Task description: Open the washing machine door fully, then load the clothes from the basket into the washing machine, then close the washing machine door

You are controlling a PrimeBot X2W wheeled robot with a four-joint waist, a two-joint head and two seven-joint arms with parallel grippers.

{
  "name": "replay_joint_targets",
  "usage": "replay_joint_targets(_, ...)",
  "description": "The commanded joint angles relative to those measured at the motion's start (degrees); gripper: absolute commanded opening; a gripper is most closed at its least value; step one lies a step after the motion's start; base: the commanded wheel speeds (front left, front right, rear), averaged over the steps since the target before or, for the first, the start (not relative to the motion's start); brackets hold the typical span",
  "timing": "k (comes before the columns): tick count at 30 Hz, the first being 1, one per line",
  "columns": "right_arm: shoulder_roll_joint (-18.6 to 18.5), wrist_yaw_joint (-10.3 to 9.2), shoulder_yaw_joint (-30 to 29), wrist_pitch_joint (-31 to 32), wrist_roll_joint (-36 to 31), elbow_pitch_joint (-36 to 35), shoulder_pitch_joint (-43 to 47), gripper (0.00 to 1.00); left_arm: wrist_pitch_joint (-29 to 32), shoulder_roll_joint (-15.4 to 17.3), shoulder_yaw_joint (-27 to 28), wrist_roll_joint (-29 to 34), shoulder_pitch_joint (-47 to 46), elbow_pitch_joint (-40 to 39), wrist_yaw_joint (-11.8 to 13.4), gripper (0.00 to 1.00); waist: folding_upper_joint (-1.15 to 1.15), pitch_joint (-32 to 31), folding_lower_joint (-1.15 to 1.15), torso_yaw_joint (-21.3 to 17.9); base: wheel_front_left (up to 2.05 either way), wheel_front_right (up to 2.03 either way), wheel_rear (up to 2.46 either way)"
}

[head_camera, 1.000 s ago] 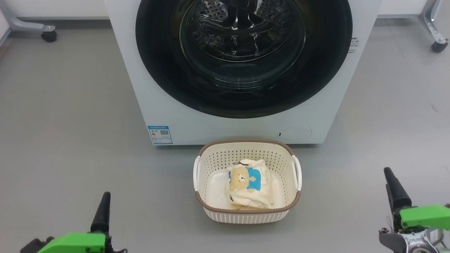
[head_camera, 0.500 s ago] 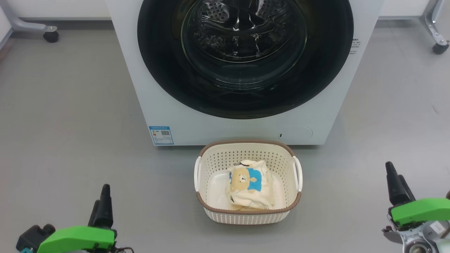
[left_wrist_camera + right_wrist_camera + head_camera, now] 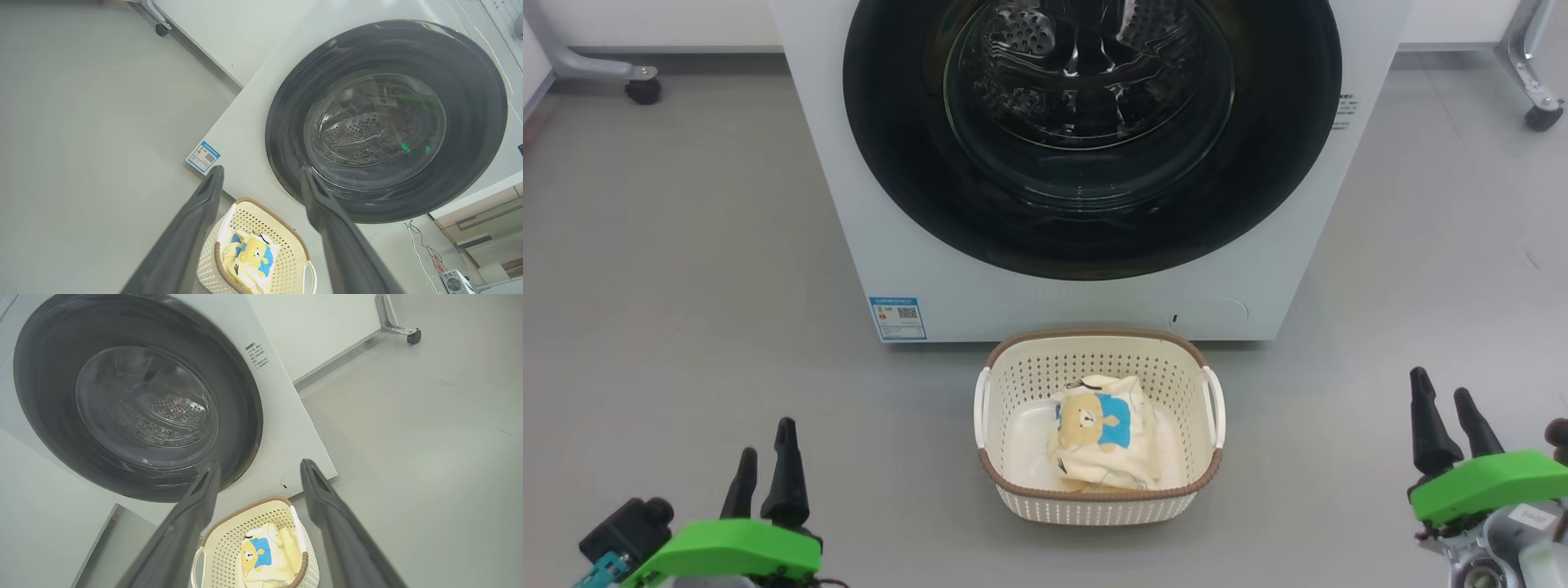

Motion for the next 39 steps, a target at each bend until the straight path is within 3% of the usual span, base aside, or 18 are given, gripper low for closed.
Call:
replay_joint_targets(1, -1.16, -0.09, 1.03, -0.91, -3.50, -2.59, -2.82, 1.00, -1.09, 0.73, 0.81, 3.30, -2.71, -2.40, 0.39, 1.00, 0.00, -0.04, 0.00, 0.07, 0.00, 0.00, 0.00)
replay_joint_targets(19, -0.24, -0.11, 3.19, -2.03, -19.07, -5.53, -0.86, 1.00, -3.96, 1.97, -3.80, 21.70, -2.88, -2.86, 1.88, 1.00, 0.00, -0.30, 0.00, 0.65, 0.00, 0.00, 0.00)
replay_joint_targets(39, 0.83, -0.14, 1.32, -3.91, -35.18, -7.76, 0.65, 1.00, -7.34, 2.18, -6.22, 35.02, -3.10, -2.12, 3.43, 1.00, 0.00, -0.75, 0.00, 0.63, 0.00, 0.00, 0.00)
